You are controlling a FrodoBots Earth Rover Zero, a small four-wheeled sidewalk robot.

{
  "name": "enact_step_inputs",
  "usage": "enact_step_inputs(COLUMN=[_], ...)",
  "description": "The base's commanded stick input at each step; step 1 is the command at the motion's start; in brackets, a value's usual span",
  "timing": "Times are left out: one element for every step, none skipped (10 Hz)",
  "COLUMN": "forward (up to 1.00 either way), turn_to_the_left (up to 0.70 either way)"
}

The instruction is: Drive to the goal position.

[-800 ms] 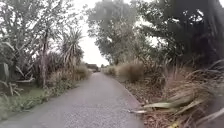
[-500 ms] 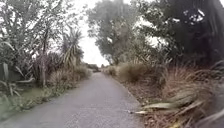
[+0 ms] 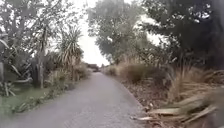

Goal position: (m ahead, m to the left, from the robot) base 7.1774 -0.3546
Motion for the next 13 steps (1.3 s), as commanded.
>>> enact_step_inputs(forward=[0.7,0.7,0.7,0.7,0.7,0.7,0.7,0.7,0.7,0.7,0.7,0.7,0.7], turn_to_the_left=[0.0,0.0,0.0,0.0,0.02,0.04,0.26,0.17,0.08,0.0,0.0,0.0,0.0])
